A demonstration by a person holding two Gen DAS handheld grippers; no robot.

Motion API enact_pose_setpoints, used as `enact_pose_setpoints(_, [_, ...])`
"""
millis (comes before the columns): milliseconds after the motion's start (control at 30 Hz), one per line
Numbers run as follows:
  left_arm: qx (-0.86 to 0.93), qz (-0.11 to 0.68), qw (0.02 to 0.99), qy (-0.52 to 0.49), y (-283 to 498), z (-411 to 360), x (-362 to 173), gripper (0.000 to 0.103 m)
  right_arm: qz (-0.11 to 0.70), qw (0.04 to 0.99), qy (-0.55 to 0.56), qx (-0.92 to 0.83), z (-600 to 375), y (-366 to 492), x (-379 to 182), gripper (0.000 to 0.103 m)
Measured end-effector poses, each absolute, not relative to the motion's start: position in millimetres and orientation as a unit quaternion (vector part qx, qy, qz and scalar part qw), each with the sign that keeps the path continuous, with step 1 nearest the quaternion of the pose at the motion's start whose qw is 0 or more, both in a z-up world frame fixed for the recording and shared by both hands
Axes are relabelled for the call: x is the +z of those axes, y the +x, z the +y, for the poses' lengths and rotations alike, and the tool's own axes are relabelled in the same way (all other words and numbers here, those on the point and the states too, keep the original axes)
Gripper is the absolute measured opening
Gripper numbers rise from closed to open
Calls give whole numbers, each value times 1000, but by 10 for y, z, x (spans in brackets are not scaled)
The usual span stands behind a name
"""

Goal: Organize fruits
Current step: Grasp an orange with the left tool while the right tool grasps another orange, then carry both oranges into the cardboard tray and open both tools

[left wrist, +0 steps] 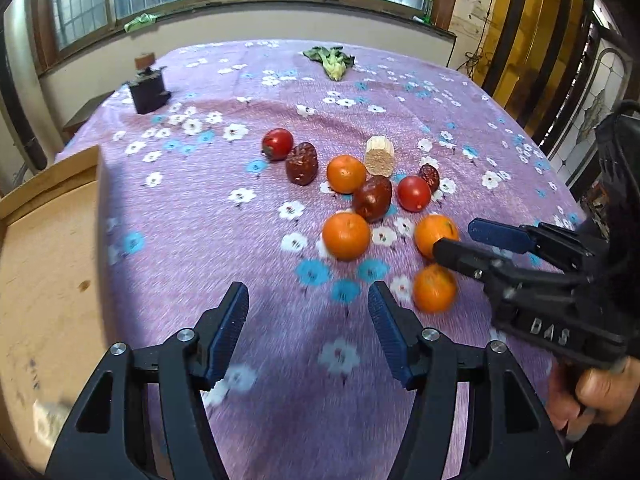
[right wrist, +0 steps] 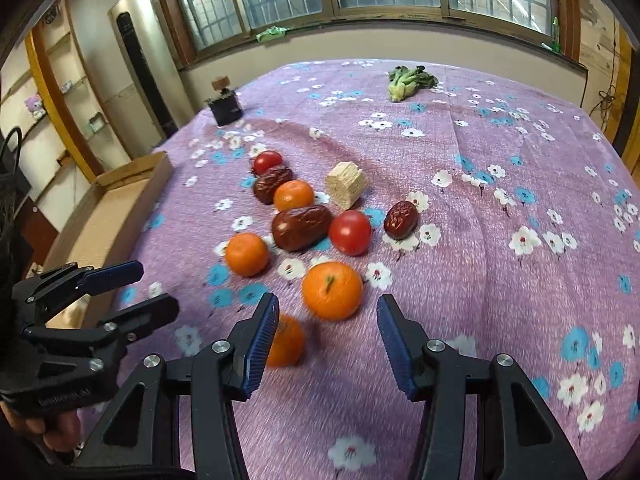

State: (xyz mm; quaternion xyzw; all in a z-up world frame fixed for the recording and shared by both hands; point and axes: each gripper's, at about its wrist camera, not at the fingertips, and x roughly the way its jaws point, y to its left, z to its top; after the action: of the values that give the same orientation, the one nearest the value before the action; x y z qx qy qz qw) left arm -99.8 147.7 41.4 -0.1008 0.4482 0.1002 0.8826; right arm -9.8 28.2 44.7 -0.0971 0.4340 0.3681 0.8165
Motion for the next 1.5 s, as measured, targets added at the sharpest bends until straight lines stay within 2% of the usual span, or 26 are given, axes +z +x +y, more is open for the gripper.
enact_pose_setpoints(133, [91, 458, 877, -112, -781, 1512, 334, 61, 446, 810, -99, 369, 372, -5, 362, 53])
enact_pose_setpoints(200, [86, 458, 877, -112, -694, 1506, 314, 61, 453, 807, -99, 366, 392, 32, 316, 43])
enact_pose_setpoints(267, [88, 461, 876, -110, -601, 1517, 285, 61, 459, 803, -84, 370, 365, 74, 277, 37])
enact_pose_setpoints(367, [79, 468, 874, -107, -482, 1520, 220, 59, 455, 810, -71, 364, 274, 91, 306, 37])
enact_pose_setpoints(433, [78, 464, 877, -95, -441, 1489, 202, 54, 451, 813, -53, 365, 172, 79, 353, 37])
enact_pose_setpoints(567, [69, 459, 881, -86, -408, 1414, 204, 30, 447, 818, -38, 361, 40, 45, 419, 37])
enact_pose_setpoints(1500, [131, 418, 894, -97, -1353, 1568, 563, 30, 416, 815, -48, 401, 178, -531, 744, 36])
